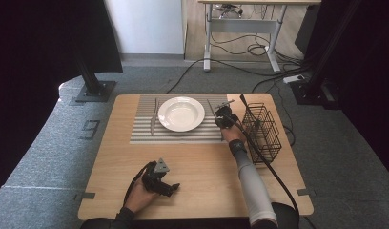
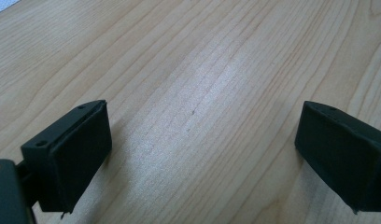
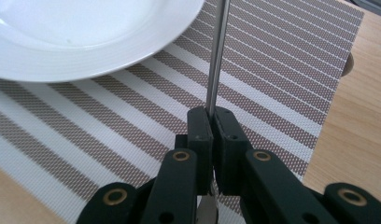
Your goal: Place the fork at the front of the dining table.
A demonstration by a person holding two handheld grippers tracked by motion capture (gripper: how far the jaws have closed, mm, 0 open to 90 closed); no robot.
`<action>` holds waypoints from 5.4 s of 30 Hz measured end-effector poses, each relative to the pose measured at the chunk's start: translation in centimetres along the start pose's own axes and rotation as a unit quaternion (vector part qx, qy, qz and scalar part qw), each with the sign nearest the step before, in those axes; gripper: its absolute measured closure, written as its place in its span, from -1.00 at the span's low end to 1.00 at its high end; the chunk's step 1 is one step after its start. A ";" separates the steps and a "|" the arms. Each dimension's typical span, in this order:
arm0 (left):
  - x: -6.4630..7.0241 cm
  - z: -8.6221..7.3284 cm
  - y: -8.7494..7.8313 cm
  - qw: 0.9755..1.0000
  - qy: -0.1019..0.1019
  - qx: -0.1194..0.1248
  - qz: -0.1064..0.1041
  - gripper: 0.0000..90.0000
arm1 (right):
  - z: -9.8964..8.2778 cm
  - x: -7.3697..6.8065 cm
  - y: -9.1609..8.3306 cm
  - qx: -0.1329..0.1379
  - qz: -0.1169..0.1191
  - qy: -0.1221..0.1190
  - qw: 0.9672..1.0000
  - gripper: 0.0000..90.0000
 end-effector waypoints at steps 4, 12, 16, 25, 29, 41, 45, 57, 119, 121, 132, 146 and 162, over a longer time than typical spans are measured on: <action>0.0 0.0 0.0 1.000 0.000 0.000 0.000 -0.92 | 0.1 0.3 1.2 -0.013 -0.012 0.008 1.000 0.90; 0.0 0.0 0.0 1.000 0.000 0.000 0.000 -0.92 | 0.0 1.0 3.2 -0.042 -0.033 0.008 0.999 0.89; 0.0 0.0 0.0 1.000 0.000 0.000 0.000 -0.92 | 0.2 0.9 3.7 -0.045 -0.034 0.002 0.998 0.88; 0.0 0.0 0.0 1.000 0.000 0.000 0.000 -0.91 | 0.2 0.7 4.0 -0.045 -0.035 -0.010 0.998 0.79; 0.0 0.0 0.0 1.000 0.000 0.000 0.000 -0.91 | 0.4 0.6 3.3 -0.037 -0.029 -0.008 0.999 0.67; 0.0 0.0 0.0 1.000 -0.001 0.001 0.000 -0.92 | 0.0 -0.7 -1.1 0.002 0.003 0.003 1.000 0.53; 0.0 0.0 0.0 1.000 0.000 0.000 0.000 -0.92 | -0.7 -1.6 -1.8 0.003 0.021 0.000 1.000 0.57; 0.0 0.0 0.0 1.000 -0.001 0.000 0.000 -0.92 | -2.4 -1.0 -1.1 -0.016 0.015 0.008 1.000 0.52; 0.0 0.1 0.0 1.000 -0.001 0.001 0.000 -0.90 | -3.7 -5.5 -2.7 -0.005 0.046 -0.038 0.998 0.57; 0.0 0.1 0.0 1.000 -0.001 0.001 0.000 -0.90 | -3.7 -5.6 -2.2 -0.001 0.046 -0.041 0.998 0.63; 0.0 0.1 0.0 1.000 0.000 0.001 0.000 -0.89 | -2.6 -4.8 -0.5 0.002 0.036 -0.037 0.999 0.69; 0.0 0.1 0.0 1.000 0.000 0.001 -0.001 -0.89 | -1.4 -3.6 0.5 0.005 0.034 -0.021 0.999 0.35; 0.0 0.1 0.0 1.000 -0.001 0.002 0.000 -0.89 | -2.7 -6.4 -7.4 0.068 0.043 -0.051 0.995 -0.70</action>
Point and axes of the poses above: each handheld gripper's, and its own axes: y roughly forward along the jaws, z roughly out of its top, x roughly to its right, the point moved 7 cm from there along y, roughly forward along the jaws, and after that the axes turned 5 degrees about -y, right-handed, at the moved point
